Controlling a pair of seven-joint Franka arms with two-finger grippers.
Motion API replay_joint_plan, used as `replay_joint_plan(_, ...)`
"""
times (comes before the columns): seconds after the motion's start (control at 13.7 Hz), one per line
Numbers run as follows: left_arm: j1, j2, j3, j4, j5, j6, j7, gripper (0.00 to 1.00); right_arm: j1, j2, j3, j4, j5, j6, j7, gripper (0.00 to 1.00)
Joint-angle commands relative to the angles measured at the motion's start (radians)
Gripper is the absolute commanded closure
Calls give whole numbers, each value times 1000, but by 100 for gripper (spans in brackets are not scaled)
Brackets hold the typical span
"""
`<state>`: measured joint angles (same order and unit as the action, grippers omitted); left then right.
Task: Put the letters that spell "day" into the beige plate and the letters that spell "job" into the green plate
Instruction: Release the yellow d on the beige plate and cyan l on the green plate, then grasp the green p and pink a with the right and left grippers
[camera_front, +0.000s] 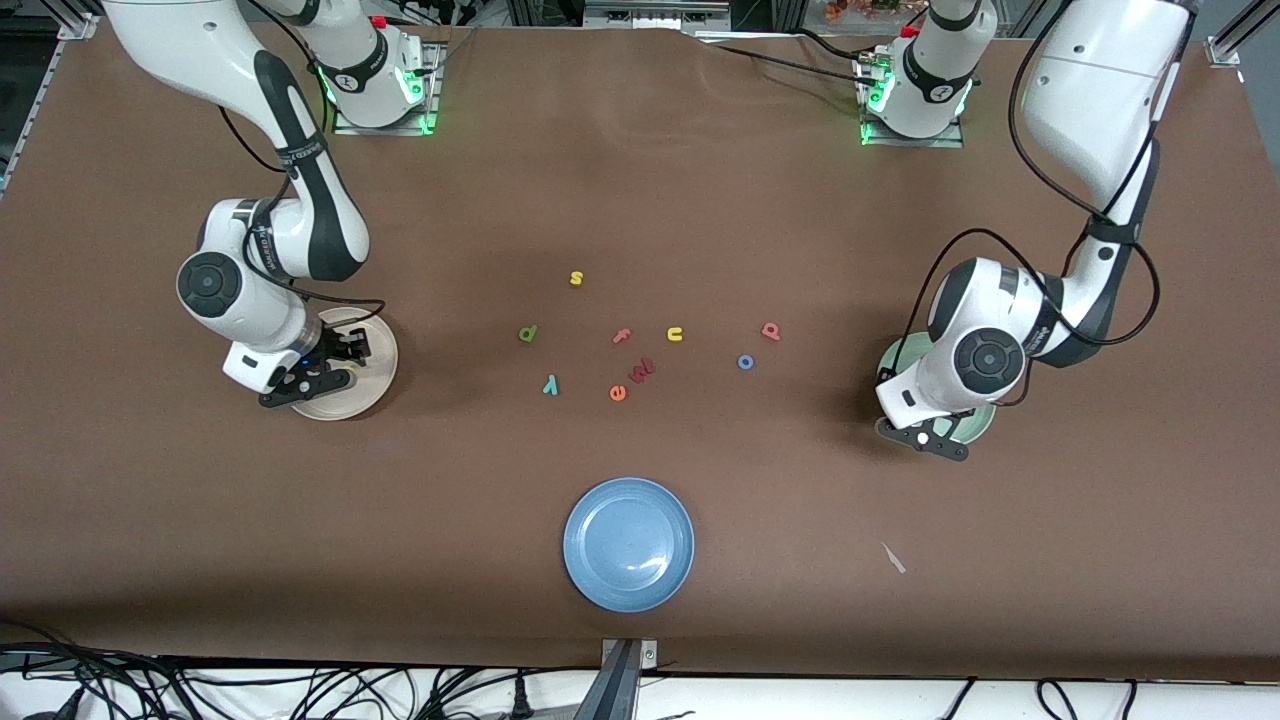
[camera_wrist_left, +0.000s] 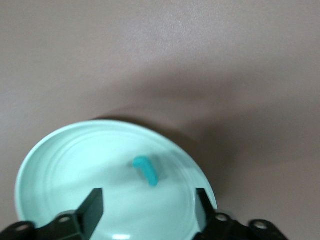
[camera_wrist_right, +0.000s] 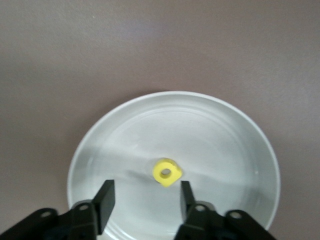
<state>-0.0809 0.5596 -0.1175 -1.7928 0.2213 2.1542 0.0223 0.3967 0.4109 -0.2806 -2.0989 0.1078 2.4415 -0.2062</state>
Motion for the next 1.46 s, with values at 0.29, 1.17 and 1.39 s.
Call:
replay_joint_plan(0.29,-5,-99,-163,-19,-13,-131,-431,0,189,17,7,57,62,-67,535,0)
replay_joint_plan(1.17,-34,-52,-260,-121,-183,2,-1310,8,366,158,46,163,188,5,935,0)
replay_joint_plan(1.39,-71,-53,-261,-193,-183,162,-1502,9,387,175,46,163,190,27,967,0)
